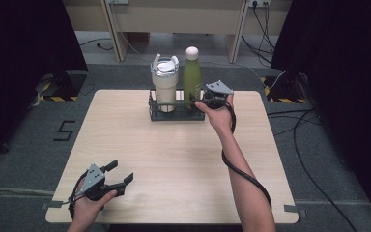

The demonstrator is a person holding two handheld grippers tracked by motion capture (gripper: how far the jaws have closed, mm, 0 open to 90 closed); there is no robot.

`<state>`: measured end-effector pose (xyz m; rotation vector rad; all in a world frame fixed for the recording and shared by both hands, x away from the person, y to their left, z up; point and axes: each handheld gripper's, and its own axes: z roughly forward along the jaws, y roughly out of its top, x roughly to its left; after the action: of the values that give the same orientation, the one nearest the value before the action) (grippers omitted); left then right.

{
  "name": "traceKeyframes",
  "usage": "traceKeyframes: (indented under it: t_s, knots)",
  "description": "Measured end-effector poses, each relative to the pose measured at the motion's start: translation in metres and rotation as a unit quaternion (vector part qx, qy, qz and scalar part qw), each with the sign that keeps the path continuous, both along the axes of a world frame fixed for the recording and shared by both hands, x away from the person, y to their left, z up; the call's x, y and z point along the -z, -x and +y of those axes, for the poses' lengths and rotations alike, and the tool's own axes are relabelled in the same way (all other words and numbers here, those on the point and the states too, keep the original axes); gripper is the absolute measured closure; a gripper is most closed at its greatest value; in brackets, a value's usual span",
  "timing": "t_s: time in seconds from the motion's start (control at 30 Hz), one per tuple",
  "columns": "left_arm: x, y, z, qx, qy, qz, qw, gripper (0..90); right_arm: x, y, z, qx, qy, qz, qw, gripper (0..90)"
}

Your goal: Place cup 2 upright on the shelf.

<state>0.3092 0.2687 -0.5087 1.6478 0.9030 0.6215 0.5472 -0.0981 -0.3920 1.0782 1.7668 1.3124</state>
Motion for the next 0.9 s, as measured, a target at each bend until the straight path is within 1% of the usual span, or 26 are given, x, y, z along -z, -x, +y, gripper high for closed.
traceKeyframes:
  t_s: [0.37, 0.47, 0.57, 0.6, 0.9]
  knots:
    - [0.000, 0.000, 0.000, -0.002, -0.002, 0.000, 1.0000, 19.4, 0.006, 0.018, -0.015, -0.004, 0.007, 0.004, 1.0000, 4.8]
    - [0.001, 0.000, 0.000, -0.001, -0.004, 0.001, 1.0000, 19.4, 0.009, 0.026, -0.021, -0.005, 0.009, 0.005, 0.9999, 5.0]
    - [0.001, 0.000, 0.000, -0.001, -0.005, 0.001, 1.0000, 19.4, 0.011, 0.030, -0.024, -0.005, 0.008, 0.008, 0.9999, 5.1]
    - [0.001, 0.000, 0.000, -0.001, -0.005, 0.002, 1.0000, 19.4, 0.014, 0.033, -0.027, -0.003, 0.009, 0.008, 0.9999, 5.1]
    - [0.001, 0.000, -0.001, -0.003, -0.004, 0.003, 1.0000, 19.4, 0.020, 0.044, -0.040, 0.003, 0.011, 0.007, 0.9999, 5.4]
